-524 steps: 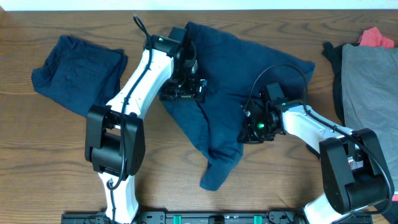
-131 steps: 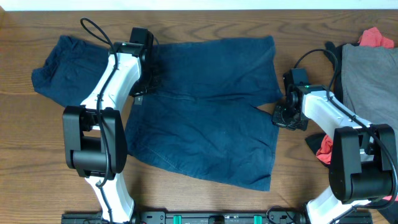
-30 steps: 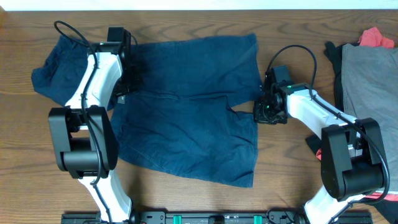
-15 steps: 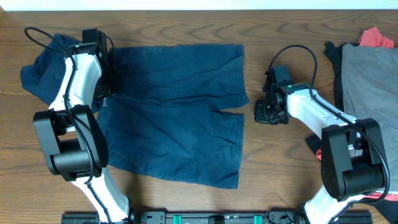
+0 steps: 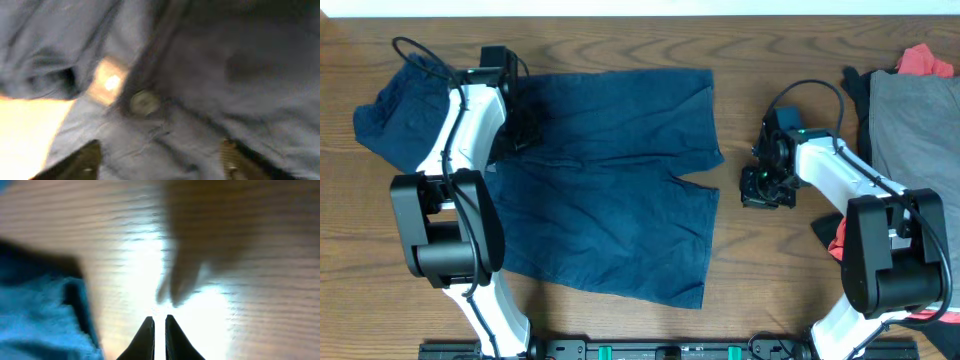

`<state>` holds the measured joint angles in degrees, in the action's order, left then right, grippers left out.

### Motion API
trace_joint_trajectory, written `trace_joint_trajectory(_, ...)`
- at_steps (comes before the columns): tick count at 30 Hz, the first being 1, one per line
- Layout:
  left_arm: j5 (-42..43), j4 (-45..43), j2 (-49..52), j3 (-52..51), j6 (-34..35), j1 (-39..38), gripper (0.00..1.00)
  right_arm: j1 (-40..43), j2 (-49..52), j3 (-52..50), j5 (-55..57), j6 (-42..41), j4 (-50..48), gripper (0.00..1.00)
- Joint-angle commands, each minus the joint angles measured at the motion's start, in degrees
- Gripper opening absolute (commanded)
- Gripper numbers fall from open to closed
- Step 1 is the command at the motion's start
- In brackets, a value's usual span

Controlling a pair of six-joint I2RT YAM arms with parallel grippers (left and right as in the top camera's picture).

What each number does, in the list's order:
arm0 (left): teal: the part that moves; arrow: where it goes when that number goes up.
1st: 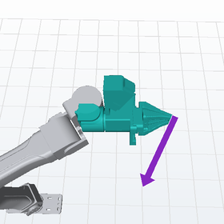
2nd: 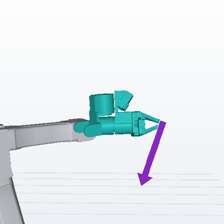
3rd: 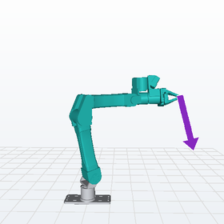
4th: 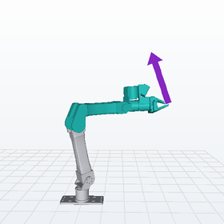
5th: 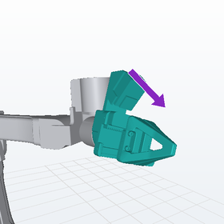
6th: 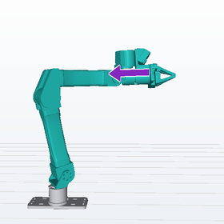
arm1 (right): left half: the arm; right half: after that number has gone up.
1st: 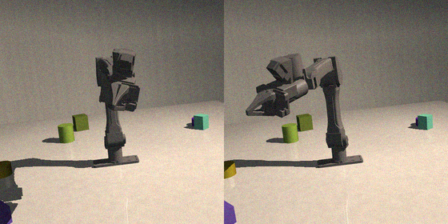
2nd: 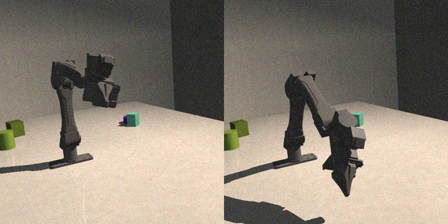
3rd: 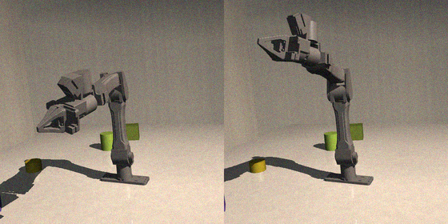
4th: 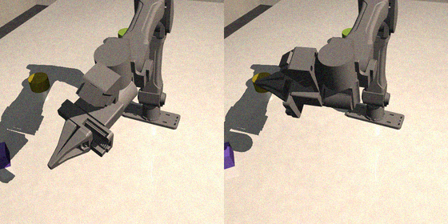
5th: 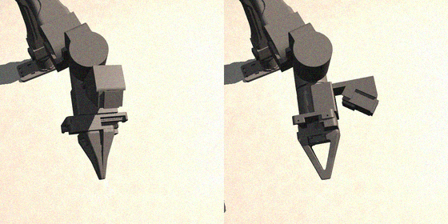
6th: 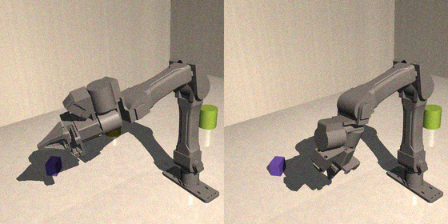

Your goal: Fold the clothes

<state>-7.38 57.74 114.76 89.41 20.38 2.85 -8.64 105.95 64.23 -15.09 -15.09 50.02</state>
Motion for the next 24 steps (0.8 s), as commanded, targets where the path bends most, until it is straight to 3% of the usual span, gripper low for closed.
trace_joint_trajectory(1,-10.3,2.7,-4.2,1.6,2.5,2.0,0.84,-0.9,-4.0,5.1,-3.4,7.7,2.8,0.12)
trace_joint_trajectory(3,-8.4,4.2,-8.3,2.0,2.9,3.5,0.84,-1.8,-5.5,6.6,-5.1,10.1,5.1,0.18)
trace_joint_trajectory(4,-7.5,4.9,-10.2,2.0,2.9,3.9,0.84,-2.5,-6.1,6.9,-6.6,11.4,5.8,0.28)
trace_joint_trajectory(6,-5.0,6.7,-14.1,2.0,2.9,4.7,0.85,-4.2,-6.6,6.9,-8.3,12.4,6.7,0.38)
trace_joint_trajectory(16,0.9,11.3,-16.1,-2.0,2.2,4.9,0.9,-16.2,-2.4,1.9,-7.7,11.7,4.2,0.41)
trace_joint_trajectory(24,1.0,10.0,-15.9,-10.8,2.2,4.9,0.93,-20.7,-0.7,-2.5,1.3,0.0,-2.2,0.54)
